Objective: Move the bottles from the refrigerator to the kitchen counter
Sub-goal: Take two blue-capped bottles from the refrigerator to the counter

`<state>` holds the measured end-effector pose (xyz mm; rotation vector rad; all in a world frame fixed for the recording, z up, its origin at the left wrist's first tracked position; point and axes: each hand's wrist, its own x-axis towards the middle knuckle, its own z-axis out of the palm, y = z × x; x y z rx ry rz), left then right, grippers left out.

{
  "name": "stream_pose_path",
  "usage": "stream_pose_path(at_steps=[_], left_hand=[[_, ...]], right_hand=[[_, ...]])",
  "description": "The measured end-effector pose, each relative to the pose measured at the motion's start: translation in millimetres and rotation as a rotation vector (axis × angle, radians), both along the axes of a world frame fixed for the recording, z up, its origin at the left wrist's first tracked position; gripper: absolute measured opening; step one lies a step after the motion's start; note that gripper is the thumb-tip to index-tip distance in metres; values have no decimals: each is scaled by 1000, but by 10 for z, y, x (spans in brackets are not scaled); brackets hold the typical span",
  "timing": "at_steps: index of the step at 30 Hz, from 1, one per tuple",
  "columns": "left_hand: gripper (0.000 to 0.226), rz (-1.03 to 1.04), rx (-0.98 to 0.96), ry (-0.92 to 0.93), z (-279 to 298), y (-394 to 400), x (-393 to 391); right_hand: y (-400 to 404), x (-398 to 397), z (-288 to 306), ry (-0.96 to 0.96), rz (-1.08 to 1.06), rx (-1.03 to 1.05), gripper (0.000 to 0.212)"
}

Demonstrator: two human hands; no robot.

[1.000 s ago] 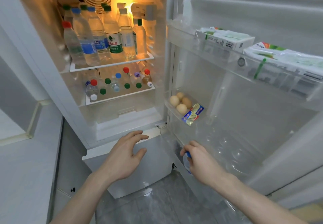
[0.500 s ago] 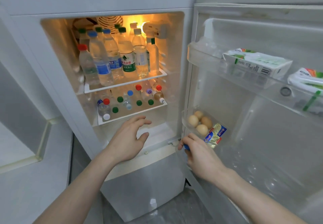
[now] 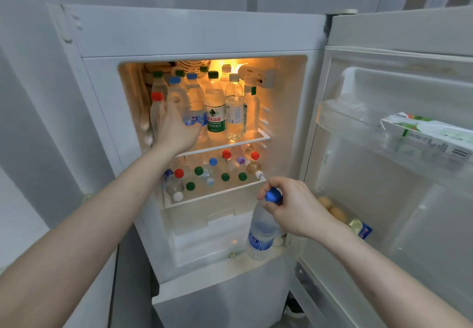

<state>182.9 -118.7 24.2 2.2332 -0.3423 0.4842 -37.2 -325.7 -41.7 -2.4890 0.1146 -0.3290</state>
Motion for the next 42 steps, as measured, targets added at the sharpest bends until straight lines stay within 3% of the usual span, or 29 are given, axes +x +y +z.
stream_pose_path(at_steps=[4, 9, 14, 18, 29, 36, 42], left_hand=[[95, 117, 24, 45, 114, -132, 352], [99, 200, 1, 24, 227, -250, 569], [81, 248, -117, 49, 143, -275, 796], [73, 276, -78, -35, 56, -244, 788], [55, -91, -114, -275, -140, -29, 3], [57, -272, -310, -14, -312, 439, -903], [52, -277, -330, 174, -717, 890, -1493]], right_hand=[[74, 99, 72, 23, 4, -20, 21], [70, 146, 104, 47, -9, -42, 21], [1, 185, 99, 50, -43, -26, 19], [-28, 214, 76, 54, -49, -8, 18], [80, 295, 56, 9, -46, 52, 18], [202, 331, 113, -17, 17, 90, 22], [412, 380, 38, 37, 129, 99, 23]])
